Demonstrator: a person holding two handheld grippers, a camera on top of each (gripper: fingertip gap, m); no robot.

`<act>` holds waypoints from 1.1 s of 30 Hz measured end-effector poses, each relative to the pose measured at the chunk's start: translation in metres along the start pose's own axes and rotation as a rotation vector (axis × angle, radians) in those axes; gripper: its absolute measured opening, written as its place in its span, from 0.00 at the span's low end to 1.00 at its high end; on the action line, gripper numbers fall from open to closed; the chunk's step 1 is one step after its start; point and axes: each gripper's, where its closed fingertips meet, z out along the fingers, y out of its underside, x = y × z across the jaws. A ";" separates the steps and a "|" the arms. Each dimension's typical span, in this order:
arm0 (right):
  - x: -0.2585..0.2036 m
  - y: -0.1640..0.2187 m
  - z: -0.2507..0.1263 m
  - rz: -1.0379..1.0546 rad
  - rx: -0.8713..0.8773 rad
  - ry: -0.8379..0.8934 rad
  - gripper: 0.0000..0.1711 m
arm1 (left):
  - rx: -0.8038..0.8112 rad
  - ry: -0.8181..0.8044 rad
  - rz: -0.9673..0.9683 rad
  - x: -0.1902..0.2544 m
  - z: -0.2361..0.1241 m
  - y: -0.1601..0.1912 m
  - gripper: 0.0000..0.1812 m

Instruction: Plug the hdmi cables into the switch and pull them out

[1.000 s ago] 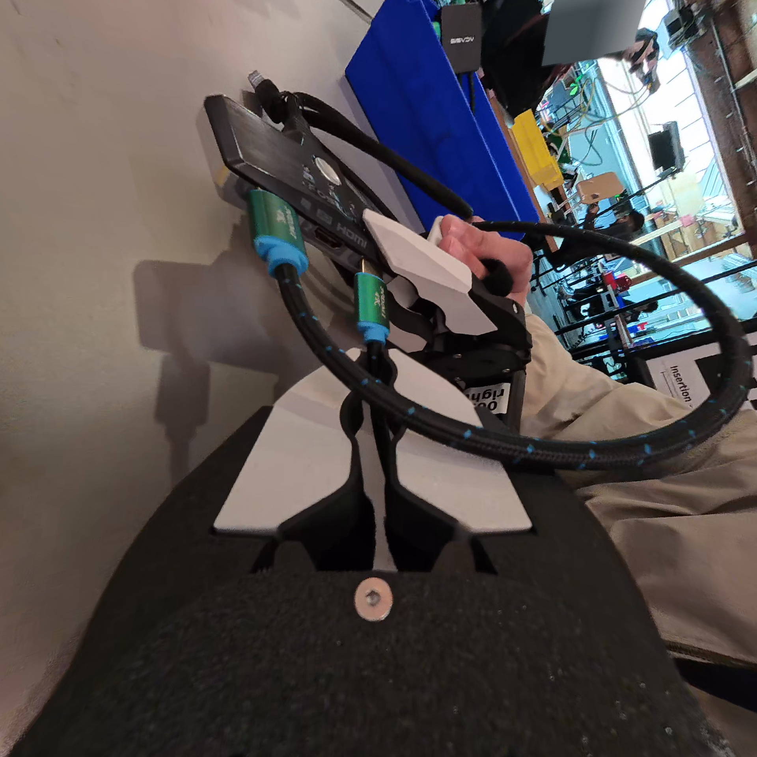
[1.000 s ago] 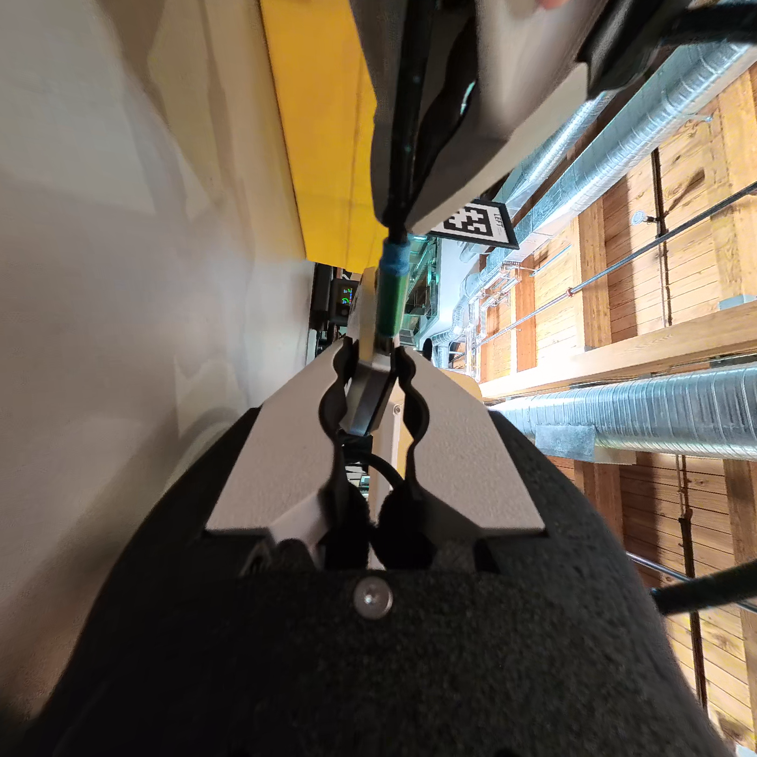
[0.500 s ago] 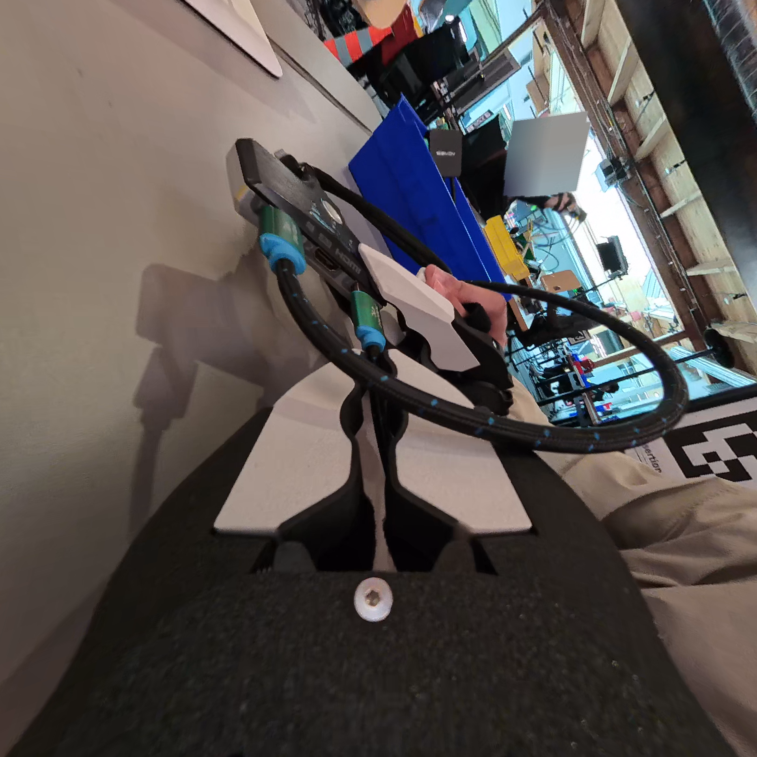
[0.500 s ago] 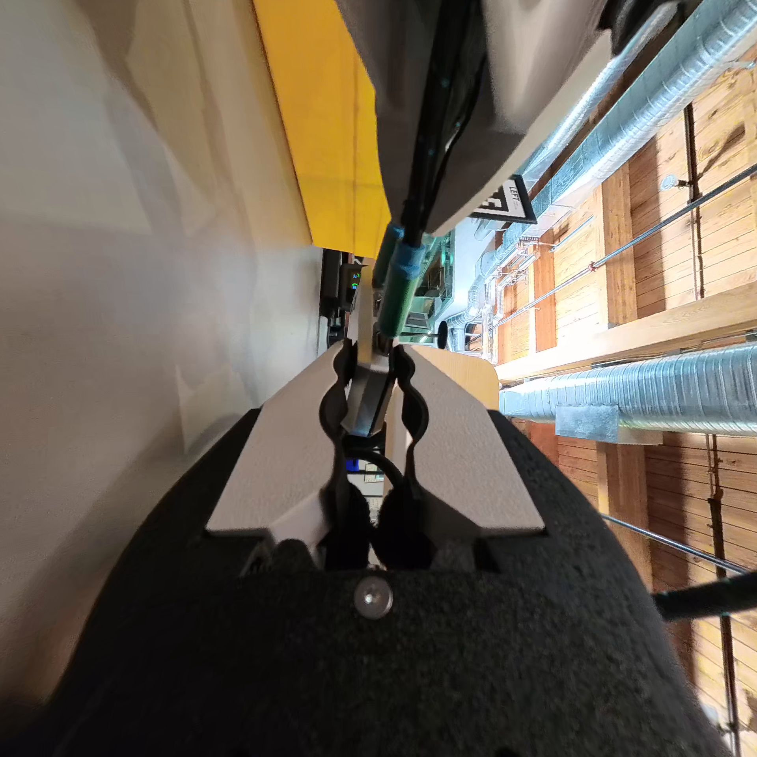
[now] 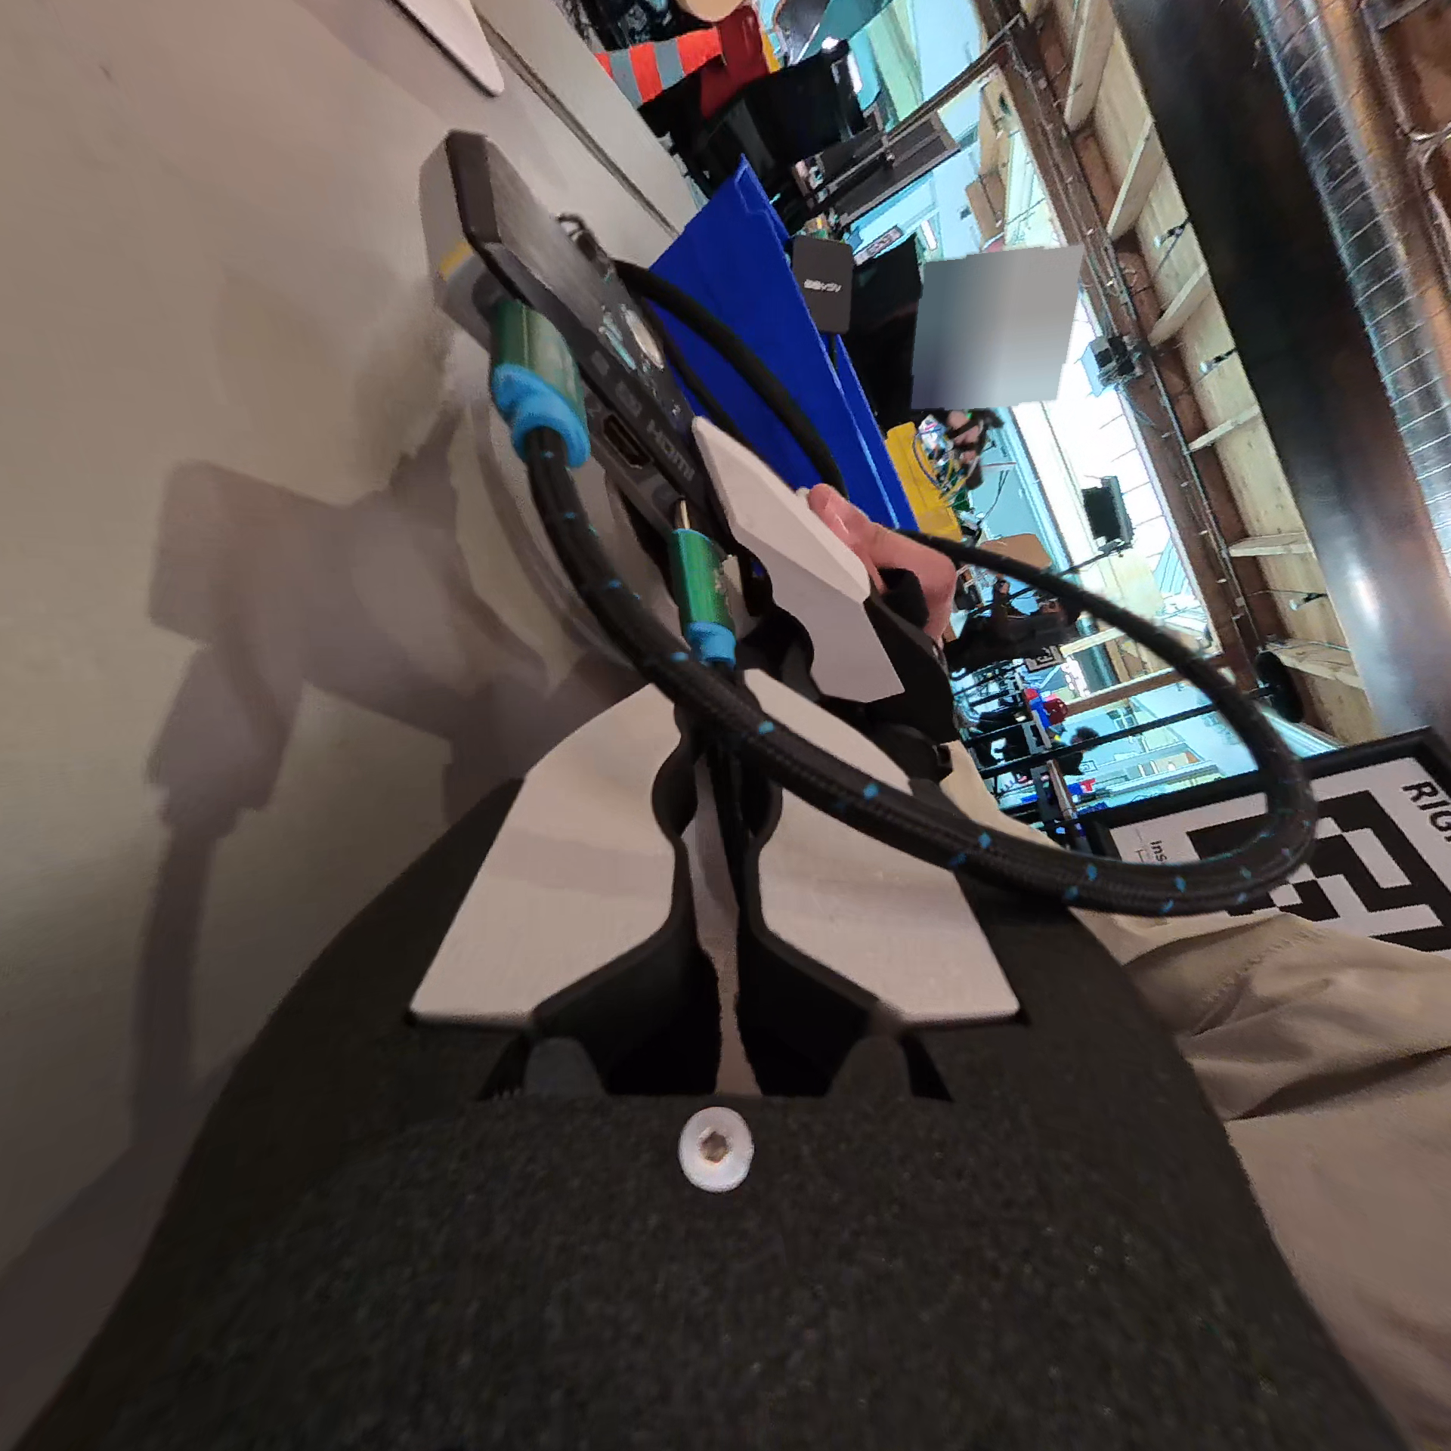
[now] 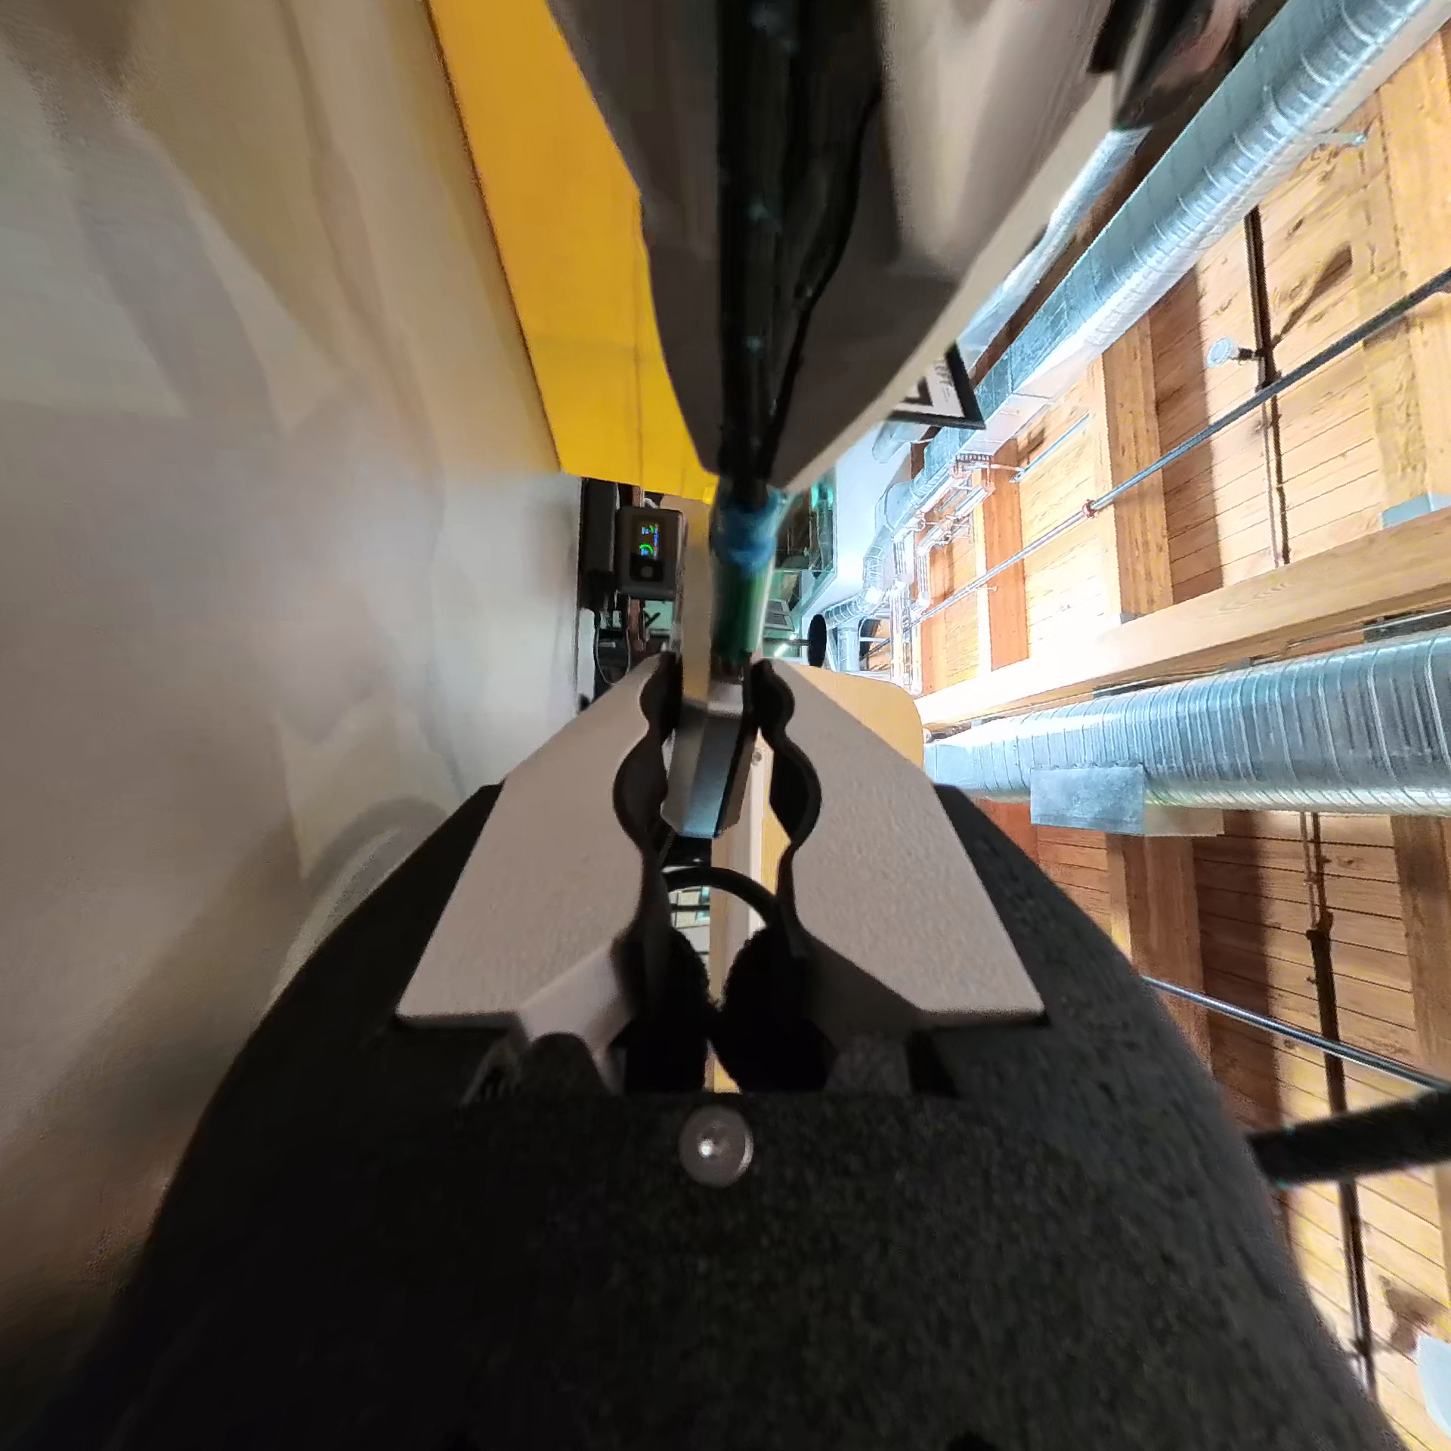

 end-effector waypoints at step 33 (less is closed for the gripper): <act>0.006 -0.013 -0.004 0.127 0.079 -0.021 0.11 | 0.125 0.021 0.110 0.006 -0.009 -0.019 0.03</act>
